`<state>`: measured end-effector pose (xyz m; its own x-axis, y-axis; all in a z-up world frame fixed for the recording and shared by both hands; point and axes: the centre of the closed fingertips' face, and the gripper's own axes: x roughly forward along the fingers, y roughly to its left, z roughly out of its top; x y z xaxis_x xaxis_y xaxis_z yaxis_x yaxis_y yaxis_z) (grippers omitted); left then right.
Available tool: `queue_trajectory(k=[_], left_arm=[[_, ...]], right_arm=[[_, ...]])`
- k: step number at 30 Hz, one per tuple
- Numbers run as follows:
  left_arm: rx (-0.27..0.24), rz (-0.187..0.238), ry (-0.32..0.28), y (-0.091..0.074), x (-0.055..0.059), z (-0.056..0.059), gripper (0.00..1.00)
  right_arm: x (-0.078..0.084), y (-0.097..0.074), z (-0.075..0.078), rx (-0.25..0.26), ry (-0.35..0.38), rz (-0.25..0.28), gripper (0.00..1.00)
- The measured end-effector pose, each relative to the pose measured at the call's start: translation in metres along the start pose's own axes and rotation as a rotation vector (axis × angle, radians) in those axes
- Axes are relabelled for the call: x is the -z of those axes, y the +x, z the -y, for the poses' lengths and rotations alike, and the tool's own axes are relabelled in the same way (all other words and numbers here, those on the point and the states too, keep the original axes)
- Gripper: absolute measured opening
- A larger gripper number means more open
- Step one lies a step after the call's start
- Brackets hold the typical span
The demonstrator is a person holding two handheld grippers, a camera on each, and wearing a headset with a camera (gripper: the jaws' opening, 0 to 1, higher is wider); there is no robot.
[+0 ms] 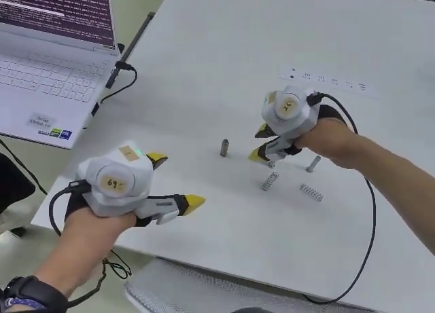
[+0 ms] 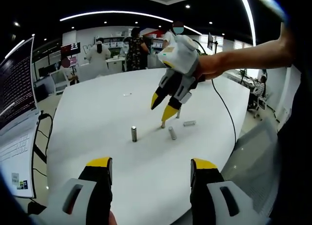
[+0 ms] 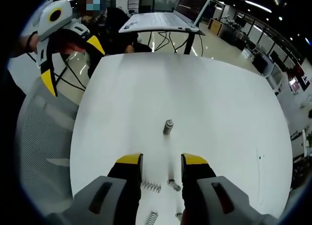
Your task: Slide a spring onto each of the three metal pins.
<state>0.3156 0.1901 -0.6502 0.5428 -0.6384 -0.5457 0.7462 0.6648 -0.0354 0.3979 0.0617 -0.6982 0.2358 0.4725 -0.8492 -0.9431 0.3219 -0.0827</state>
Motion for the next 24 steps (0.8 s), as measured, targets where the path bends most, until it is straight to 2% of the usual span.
queue_trajectory(k=[8, 13, 20, 24], left_arm=[[-0.005, 0.009, 0.004, -0.001, -0.005, 0.0, 0.61], [-0.004, 0.011, 0.006, 0.001, -0.007, 0.001, 0.61], [0.009, 0.006, 0.016, 0.005, -0.01, 0.005, 0.61], [0.015, 0.005, 0.02, 0.009, -0.013, 0.007, 0.61]], right_arm=[[0.009, -0.014, 0.0, 0.029, 0.072, 0.036, 0.32], [0.01, -0.024, 0.002, 0.056, 0.142, 0.093, 0.33], [0.02, -0.04, 0.006, 0.105, 0.23, 0.148, 0.35], [0.024, -0.051, 0.007, 0.135, 0.295, 0.202, 0.36]])
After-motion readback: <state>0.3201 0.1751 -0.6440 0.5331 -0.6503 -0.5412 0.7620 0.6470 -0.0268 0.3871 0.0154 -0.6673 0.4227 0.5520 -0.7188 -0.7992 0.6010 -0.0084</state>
